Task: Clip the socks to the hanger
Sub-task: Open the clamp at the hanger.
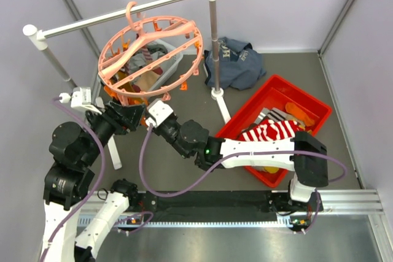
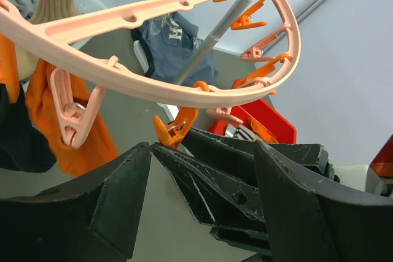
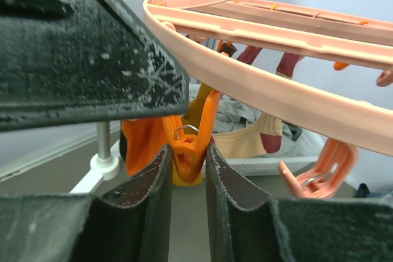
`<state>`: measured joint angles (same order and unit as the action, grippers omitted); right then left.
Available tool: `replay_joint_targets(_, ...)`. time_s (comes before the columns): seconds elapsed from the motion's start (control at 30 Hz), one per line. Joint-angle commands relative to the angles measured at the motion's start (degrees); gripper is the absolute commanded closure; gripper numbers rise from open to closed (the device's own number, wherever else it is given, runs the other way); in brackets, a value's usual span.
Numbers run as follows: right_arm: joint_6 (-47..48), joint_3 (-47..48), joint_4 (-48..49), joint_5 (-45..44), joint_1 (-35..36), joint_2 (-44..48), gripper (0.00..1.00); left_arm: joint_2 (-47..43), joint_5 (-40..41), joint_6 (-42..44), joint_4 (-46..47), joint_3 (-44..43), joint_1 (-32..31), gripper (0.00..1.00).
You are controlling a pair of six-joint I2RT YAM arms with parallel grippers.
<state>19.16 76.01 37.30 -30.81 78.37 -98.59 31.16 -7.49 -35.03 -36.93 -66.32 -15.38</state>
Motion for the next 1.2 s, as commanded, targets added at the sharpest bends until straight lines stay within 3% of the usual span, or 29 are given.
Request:
replay_joint_targets(0.0,2.3,3.3,1.5,-1.6,1.3,-1.5,1.00,1.1,1.0,0.2,-1.3,-0.8,-0.1,0.28)
replay_joint_targets(0.8,12.7,4.9,4.8,-5.1,4.0,-5.6,1.00,5.6,3.9,1.3,0.9,-0.6,-0.1,0.37)
replay_joint_targets(1.03,17.1,5.8,6.6,-7.0,5.0,-7.7,1.00,5.8,6.3,1.1,1.9,0.1,-0.1,0.42)
replay_joint_targets(1.17,17.8,6.2,6.7,-7.6,5.1,-8.2,1.00,6.0,6.3,0.7,2.0,0.4,-0.1,0.50)
